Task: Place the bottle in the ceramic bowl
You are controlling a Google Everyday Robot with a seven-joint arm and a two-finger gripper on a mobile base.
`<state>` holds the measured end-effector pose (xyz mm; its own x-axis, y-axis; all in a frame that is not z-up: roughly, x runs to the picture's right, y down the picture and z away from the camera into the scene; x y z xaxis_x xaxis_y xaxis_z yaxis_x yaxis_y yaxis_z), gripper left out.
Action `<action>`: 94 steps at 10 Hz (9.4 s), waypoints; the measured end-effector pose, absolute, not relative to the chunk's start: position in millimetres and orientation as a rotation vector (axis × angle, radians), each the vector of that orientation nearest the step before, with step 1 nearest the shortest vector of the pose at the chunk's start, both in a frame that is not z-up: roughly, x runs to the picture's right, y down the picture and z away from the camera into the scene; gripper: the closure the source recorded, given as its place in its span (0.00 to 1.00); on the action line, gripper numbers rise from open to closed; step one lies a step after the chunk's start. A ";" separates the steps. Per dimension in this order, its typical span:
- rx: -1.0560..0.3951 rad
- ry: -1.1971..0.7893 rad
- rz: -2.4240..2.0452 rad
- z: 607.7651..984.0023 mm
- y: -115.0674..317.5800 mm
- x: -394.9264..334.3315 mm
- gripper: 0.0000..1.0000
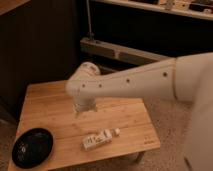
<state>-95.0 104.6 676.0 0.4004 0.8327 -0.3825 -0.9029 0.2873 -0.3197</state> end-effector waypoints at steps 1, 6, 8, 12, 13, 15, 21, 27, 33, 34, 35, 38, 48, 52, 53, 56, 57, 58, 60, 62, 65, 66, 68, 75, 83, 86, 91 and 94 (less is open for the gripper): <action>-0.518 0.055 1.069 666.4 105.6 -82.9 0.35; -0.522 0.016 1.021 658.9 105.5 -80.8 0.35; -0.522 0.016 1.021 659.1 105.4 -80.7 0.35; -0.524 0.017 1.027 660.3 105.0 -80.3 0.35; -0.525 -0.009 1.017 661.4 101.5 -81.3 0.35; -0.482 -0.172 0.892 673.6 77.6 -80.8 0.35; -0.451 -0.481 0.534 683.4 29.6 -59.1 0.35; -0.444 -0.519 0.356 664.6 46.8 -44.9 0.35; -0.516 -0.543 0.323 706.1 105.7 -64.1 0.35; -0.533 -0.546 0.301 701.2 115.8 -65.7 0.35; -0.547 -0.542 0.284 696.0 122.7 -63.3 0.35; -0.599 -0.506 0.232 680.9 148.1 -39.8 0.35; -0.686 -0.410 0.313 744.5 207.8 -63.7 0.35; -0.702 -0.411 0.372 738.6 224.2 -43.5 0.35; -0.706 -0.409 0.377 735.9 228.0 -37.9 0.35; -0.722 -0.396 0.382 732.5 238.9 -33.0 0.35; -0.727 -0.391 0.382 734.9 242.1 -35.9 0.35; -0.731 -0.387 0.382 738.3 243.9 -39.9 0.35; -0.738 -0.388 0.375 743.1 245.0 -49.4 0.35; -0.746 -0.385 0.371 748.0 246.7 -55.0 0.35; -0.758 -0.384 0.361 752.6 249.2 -62.4 0.35; -0.761 -0.382 0.359 753.5 249.8 -62.9 0.35; -0.770 -0.380 0.351 755.5 251.2 -67.7 0.35; -0.809 -0.353 0.337 760.5 255.5 -75.0 0.35; -0.831 -0.331 0.325 763.3 256.5 -75.2 0.35; -0.829 -0.319 0.326 763.9 256.4 -75.4 0.44; -0.833 -0.309 0.327 766.9 254.6 -76.7 0.68; -0.837 -0.302 0.327 768.2 254.4 -77.7 0.68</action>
